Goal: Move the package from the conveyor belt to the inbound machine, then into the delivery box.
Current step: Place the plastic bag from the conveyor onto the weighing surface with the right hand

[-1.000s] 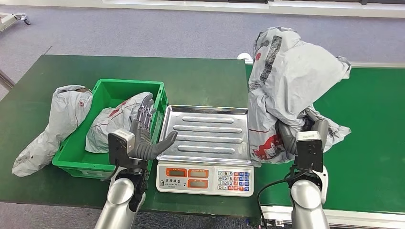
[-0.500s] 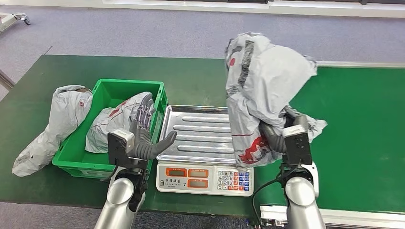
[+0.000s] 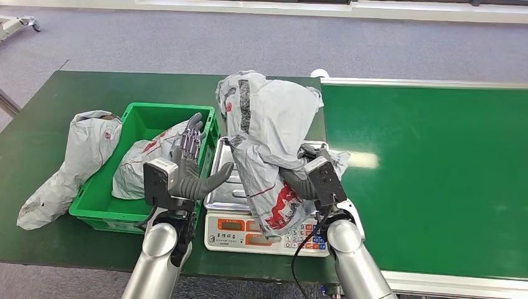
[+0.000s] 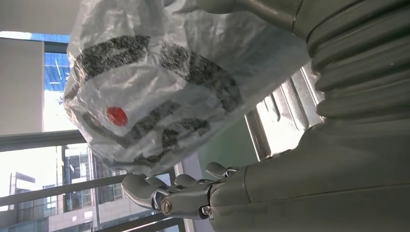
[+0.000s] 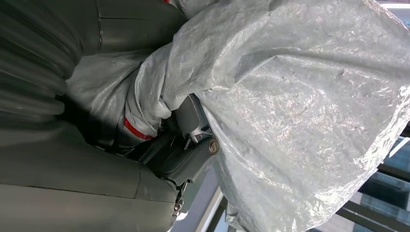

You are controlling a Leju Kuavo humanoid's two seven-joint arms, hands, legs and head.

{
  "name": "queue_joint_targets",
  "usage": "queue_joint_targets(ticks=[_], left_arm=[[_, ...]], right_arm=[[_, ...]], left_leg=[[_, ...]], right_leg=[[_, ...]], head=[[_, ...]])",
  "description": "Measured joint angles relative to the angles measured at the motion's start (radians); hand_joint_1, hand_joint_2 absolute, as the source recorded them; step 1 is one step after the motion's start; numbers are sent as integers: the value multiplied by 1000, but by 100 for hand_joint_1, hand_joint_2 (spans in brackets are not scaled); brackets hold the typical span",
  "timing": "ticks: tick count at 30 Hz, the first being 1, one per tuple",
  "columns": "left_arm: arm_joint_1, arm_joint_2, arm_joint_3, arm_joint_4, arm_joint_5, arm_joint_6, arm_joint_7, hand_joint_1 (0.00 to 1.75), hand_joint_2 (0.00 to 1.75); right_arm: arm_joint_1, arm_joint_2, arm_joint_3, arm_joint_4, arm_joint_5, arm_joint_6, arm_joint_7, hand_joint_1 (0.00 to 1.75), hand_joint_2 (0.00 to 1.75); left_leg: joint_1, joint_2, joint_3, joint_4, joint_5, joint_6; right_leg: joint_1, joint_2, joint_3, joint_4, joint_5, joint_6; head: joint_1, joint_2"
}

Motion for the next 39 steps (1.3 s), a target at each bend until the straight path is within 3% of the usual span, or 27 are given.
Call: queue_joint_targets(ticks=[1,4,5,18,30,37,39], left_arm=[[-3,-2,0,3,0,-1,0,0,175],[-12,-6,0,14,-1,-5,5,0,175],[-14,-8,0,16,-2,-7,7,0,175],[-14,-13,0,20,-28,2,26,0,175],[-14,-14,0,18,-54,25,26,0,175],[-23,-14,-1,15,-190,88,2,0,175],[-26,-14,-2,15,-208,90,-2,0,175]], right_arm=[[0,3,5,6,-3,0,0,151,175],[2,10,17,21,-8,0,6,21,175],[4,11,20,23,-7,-2,10,0,175],[59,5,27,-28,67,-52,73,0,175],[76,-2,23,-66,62,-50,74,0,175],[135,-5,-79,-155,-278,96,-14,0,175],[142,-6,-101,-162,-318,116,-19,0,175]], left_leg=[[0,0,0,0,0,0],[0,0,0,0,0,0],[0,0,0,0,0,0],[0,0,0,0,0,0],[0,0,0,0,0,0],[-1,0,0,0,0,0],[-1,0,0,0,0,0]], right_leg=[[0,0,0,0,0,0],[0,0,0,0,0,0],[0,0,0,0,0,0],[0,0,-1,0,0,0],[0,0,-1,0,0,0],[0,0,-1,0,0,0],[0,0,-1,0,0,0]], head=[[0,0],[0,0],[0,0],[0,0],[0,0],[0,0],[0,0]])
